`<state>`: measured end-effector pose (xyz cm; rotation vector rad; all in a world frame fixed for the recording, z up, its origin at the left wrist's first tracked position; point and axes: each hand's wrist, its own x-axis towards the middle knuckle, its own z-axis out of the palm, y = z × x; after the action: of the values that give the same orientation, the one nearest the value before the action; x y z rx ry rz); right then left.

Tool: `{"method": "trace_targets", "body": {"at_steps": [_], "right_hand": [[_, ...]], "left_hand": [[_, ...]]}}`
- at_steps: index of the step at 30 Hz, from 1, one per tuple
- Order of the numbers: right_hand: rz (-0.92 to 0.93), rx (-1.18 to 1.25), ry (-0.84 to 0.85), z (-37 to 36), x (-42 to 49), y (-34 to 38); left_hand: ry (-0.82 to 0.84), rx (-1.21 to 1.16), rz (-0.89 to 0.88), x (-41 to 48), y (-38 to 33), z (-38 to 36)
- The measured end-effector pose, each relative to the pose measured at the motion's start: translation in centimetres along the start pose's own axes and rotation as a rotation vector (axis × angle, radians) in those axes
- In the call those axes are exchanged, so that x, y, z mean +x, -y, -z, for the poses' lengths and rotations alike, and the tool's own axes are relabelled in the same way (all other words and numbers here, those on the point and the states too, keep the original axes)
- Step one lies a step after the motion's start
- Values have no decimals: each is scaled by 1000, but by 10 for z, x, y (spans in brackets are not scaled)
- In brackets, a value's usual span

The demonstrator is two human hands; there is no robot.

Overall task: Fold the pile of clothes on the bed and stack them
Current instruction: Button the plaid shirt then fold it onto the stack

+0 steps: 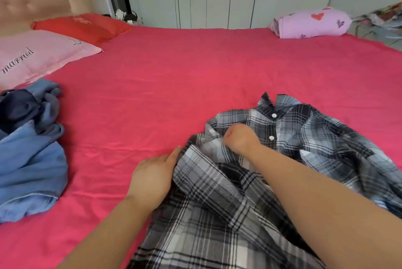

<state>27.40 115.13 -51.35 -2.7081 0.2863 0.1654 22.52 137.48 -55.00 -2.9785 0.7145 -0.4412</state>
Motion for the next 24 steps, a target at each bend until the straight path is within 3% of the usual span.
{"method": "trace_targets", "body": {"at_steps": [6,9,11,13,16,17,19,21,22,24], "right_hand": [[54,273,-161,10,19,32],[75,347,-142,5,16,36],[114,393,-28,0,5,27],[207,312,20,-5,-9,15],[374,40,63,-14,-41,4],[425,-37,91,-18,-53,1],[463,-208,157,-27,-74,-11],[406,-381,224,-34,-87,-35],[341,-435,244,-35,-92,-50],[211,-468,244,-28,-102,-74]], "left_hand": [[32,13,157,-8,13,11],[210,-339,498,-3,15,11],[261,-447,567,-5,19,9],[159,-423,448,-8,21,9],[-185,-518,107,-3,-1,18],[-188,-522,-11,-1,-15,19],[81,-487,-92,0,-40,11],[443,-311,-24,-3,-47,-10],[550,-227,7,-4,-47,-16],[593,-168,52,-3,-47,-17]]}}
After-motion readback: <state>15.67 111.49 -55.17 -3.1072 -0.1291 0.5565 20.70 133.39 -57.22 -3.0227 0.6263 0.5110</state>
